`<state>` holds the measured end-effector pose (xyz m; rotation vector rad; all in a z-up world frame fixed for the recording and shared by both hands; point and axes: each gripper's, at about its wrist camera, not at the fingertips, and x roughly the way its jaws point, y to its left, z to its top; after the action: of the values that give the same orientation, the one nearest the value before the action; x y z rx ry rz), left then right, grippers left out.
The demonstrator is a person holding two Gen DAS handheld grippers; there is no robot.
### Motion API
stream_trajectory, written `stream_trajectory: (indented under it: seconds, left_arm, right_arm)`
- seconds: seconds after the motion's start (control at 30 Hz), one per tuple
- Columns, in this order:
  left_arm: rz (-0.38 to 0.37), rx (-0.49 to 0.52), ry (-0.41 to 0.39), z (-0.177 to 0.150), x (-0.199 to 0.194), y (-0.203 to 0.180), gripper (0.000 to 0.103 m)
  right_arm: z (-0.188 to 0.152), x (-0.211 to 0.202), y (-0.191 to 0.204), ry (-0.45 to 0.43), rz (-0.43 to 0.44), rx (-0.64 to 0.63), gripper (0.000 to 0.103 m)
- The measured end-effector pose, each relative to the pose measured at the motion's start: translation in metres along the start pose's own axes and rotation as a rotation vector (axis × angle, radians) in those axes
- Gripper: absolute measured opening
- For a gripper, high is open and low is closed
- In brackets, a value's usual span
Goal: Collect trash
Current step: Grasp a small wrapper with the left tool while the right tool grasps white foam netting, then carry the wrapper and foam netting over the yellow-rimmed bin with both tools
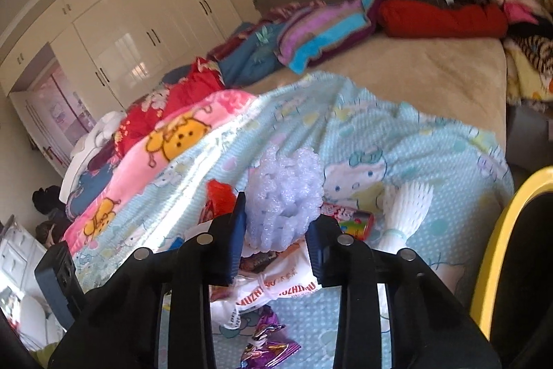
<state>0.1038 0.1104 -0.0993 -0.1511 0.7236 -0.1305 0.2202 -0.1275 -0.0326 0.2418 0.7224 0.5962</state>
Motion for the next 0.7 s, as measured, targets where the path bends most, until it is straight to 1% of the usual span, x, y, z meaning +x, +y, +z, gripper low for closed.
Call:
stream_trajectory:
  seconds: [0.13,0.3,0.57,0.7]
  left_arm:
    - [-0.011,-0.03,-0.056,0.008,-0.018,-0.001,0.001]
    - [-0.06,-0.054,-0.095,0.015,-0.034,-0.01,0.001]
    - [-0.121,0.009,-0.15,0.034,-0.051,-0.054,0.001]
    - [-0.149,0.033,-0.151,0.041,-0.053,-0.075,0.001]
  right_arm:
    - [0.001,-0.02,0.006,-0.058,-0.024,-0.04,0.03]
    - [-0.003,-0.045,-0.002,-0.103,-0.065,-0.047,0.03]
    - [-0.006,-0.084,-0.028,-0.152,-0.137,-0.006,0.03]
    - [-0.009,-0.104,-0.044,-0.17,-0.188,0.012,0.03]
